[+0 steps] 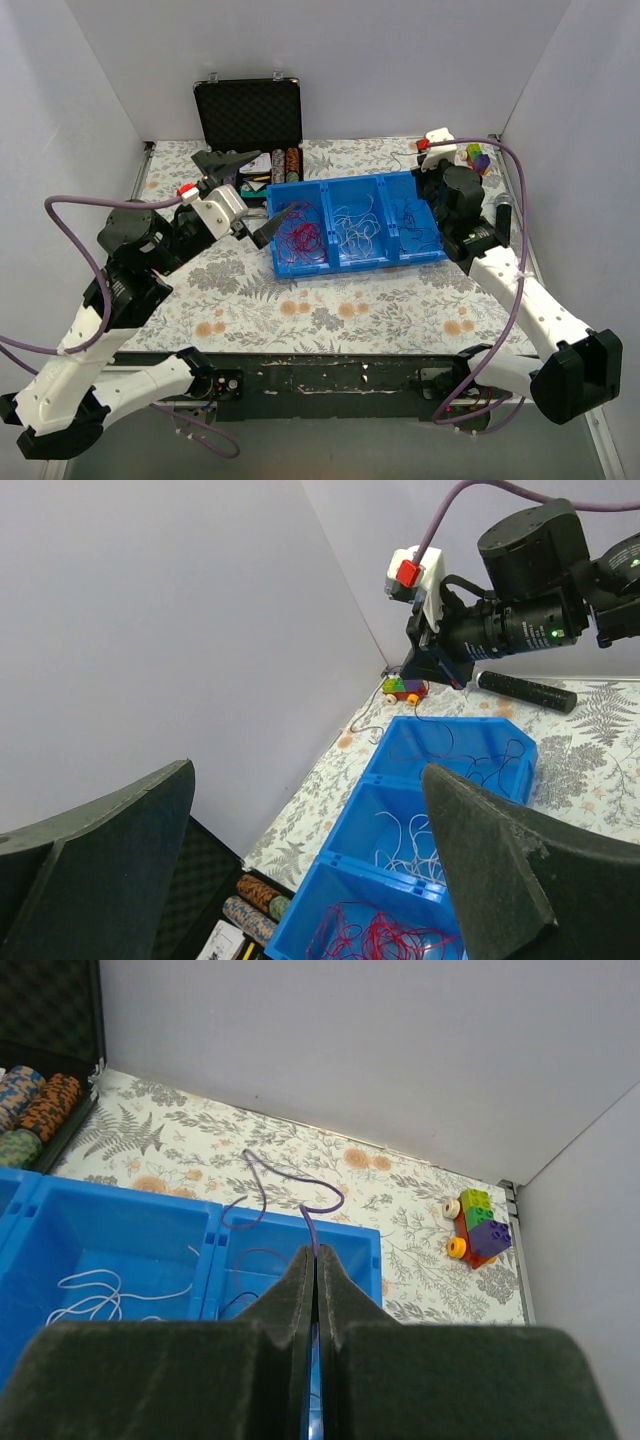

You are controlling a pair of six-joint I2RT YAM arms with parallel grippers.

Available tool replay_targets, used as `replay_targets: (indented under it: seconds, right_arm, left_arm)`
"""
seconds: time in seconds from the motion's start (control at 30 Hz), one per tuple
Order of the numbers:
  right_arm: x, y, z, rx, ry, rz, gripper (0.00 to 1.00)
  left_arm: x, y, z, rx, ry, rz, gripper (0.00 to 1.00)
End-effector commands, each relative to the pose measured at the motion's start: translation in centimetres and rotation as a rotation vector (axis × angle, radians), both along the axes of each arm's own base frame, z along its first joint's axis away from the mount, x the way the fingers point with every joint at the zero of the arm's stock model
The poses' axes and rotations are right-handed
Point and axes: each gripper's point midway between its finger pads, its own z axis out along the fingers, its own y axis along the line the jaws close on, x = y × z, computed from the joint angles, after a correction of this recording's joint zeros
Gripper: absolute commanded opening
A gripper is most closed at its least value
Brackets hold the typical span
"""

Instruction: Untangle the cables

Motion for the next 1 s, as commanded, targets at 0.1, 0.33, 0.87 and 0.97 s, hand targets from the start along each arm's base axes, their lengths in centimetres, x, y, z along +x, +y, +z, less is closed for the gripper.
replay_targets:
  seconds: [0.1,0.33,0.87,0.97]
  right_arm:
    - [0.7,-1.6,0.3,0.026,-0.089,-0.049,0.01]
    - [-0.8,-1.9,-6.4,0.063,0.053,-0.047,0.01]
    - [0.6,-0.2,-12.4,0.110,0.422,-0.073,0.47]
    - [0.1,0.3,-11.8,0.165,0.468,-0.076,0.63]
  left_arm:
    - [-0.6,1.0,-0.4,0.009,-0.008,0.004,0.98]
    - [-0.4,0.9,-1.0,0.017,0.010,0.000,0.98]
    - [5.7,0.3,-4.5,-0.089,0.329,0.215,0.98]
    - [6.2,0.5,-6.4,-0.083,0.376,0.249,0.98]
